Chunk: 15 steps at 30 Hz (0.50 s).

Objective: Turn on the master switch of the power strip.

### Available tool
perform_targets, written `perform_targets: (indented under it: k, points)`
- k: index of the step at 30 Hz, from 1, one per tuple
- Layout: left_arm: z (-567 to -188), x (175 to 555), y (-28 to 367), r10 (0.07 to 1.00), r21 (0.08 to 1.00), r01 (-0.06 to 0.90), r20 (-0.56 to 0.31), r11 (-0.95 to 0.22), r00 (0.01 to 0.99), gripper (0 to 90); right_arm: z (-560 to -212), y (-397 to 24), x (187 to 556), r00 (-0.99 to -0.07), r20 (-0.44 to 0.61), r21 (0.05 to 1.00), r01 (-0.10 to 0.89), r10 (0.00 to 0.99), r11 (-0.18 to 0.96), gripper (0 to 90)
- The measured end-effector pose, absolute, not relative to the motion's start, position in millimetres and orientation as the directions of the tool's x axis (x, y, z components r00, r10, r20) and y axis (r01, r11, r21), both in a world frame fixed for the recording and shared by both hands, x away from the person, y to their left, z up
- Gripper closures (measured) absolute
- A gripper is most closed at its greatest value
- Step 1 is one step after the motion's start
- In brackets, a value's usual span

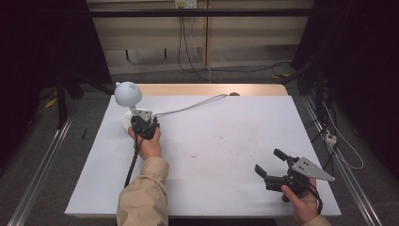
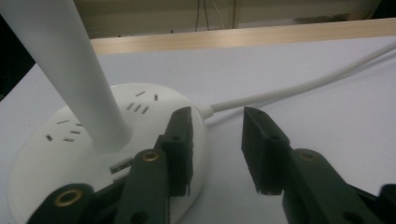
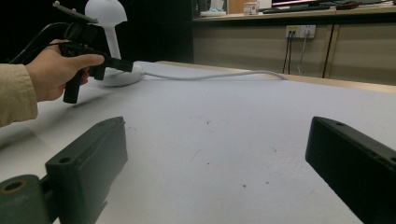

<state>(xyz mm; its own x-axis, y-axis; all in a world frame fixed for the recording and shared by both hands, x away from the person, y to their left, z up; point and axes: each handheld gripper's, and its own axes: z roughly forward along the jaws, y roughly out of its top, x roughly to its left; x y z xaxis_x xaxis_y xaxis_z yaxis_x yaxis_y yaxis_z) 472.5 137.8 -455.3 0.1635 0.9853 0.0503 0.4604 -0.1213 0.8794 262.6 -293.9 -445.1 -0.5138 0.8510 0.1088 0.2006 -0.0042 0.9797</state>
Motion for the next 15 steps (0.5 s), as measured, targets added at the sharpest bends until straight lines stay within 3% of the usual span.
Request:
perform_targets:
  k: [9,15]
  points:
    - [-453,463,141,0.983,0.881,0.47,-0.044,-0.045,0.178,49.8,-445,-293,262,-0.516,0.105,0.98,0.2,0.85,0.0,5.1]
    - [-452,457,148,0.981,0.873,0.486,-0.061,-0.036,0.182,40.5,-445,-292,262,-0.516,0.103,0.98,0.201,0.85,0.004,5.1]
